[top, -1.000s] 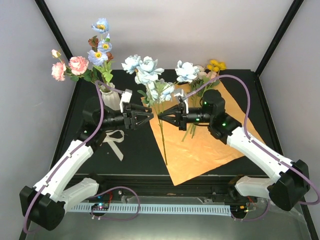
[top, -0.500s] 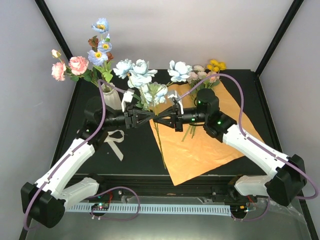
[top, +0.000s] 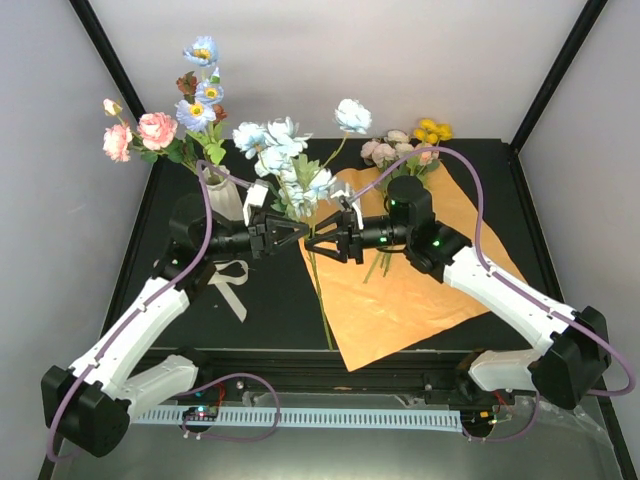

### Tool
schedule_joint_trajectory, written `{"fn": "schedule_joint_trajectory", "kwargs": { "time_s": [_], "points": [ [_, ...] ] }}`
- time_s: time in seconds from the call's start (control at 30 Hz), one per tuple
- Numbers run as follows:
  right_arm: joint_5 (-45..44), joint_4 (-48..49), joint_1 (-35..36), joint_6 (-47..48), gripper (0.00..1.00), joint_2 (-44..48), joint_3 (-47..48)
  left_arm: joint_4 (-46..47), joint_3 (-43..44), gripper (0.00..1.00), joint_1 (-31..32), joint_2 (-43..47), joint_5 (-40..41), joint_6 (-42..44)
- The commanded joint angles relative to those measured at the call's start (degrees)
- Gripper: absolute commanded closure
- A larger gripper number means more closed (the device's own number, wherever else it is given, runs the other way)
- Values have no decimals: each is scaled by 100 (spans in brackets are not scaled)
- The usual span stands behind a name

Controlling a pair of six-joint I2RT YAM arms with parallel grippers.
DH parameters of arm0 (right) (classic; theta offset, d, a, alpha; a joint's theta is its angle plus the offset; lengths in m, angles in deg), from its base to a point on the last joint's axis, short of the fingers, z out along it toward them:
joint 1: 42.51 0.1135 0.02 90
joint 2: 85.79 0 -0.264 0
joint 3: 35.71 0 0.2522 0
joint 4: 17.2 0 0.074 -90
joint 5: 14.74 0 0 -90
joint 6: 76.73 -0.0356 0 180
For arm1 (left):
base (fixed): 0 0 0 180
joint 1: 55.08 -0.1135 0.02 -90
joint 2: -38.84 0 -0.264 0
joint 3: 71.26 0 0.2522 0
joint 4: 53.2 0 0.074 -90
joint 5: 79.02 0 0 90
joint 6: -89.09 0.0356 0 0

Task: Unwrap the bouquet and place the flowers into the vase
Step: Insert the fake flower into the vase.

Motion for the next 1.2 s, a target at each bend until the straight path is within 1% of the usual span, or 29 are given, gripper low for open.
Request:
{"fn": "schedule_joint_trajectory", "kwargs": {
  "time_s": [0.0,0.07,0.17,0.27,0.33,0.4,0.43,0.47,0.63,0.77,0.83,0.93,1.17],
  "points": [
    [-522,-380,43,365,52,159,72,-686,220,99,20,184,384,703],
    [-744,-529,43,481,37,217,80,-940,255,99,20,288,636,948],
    [-917,-726,43,588,21,319,111,-1069,233,98,11,455,1060,1128],
    [-1241,-878,42,658,1,478,95,-1338,285,98,-7,643,1521,1388],
    [-1712,-1056,32,650,0,589,121,-1598,337,98,-7,805,1917,1679],
    [-2082,-1259,36,641,0,700,153,-1930,382,98,-9,1043,2603,1908],
    [-2202,-1303,36,614,0,753,155,-2103,384,98,-10,1169,3098,1945],
    [-2306,-1320,35,595,0,819,141,-2221,354,99,-7,1280,3499,1988],
    [-2690,-1286,29,602,0,1129,-63,-2424,447,98,-9,1762,4820,2458],
    [-2911,-1405,34,640,0,1224,-102,-2647,760,98,-8,1907,5846,3169],
    [-2940,-1421,31,632,0,1278,-137,-2577,855,98,-8,1955,6346,3489],
    [-3003,-1396,34,625,0,1368,-198,-2301,979,98,-7,1979,6877,3912],
    [-3063,-1359,32,654,0,1546,-298,-1068,1123,98,-7,1888,7892,4893]
  ]
}}
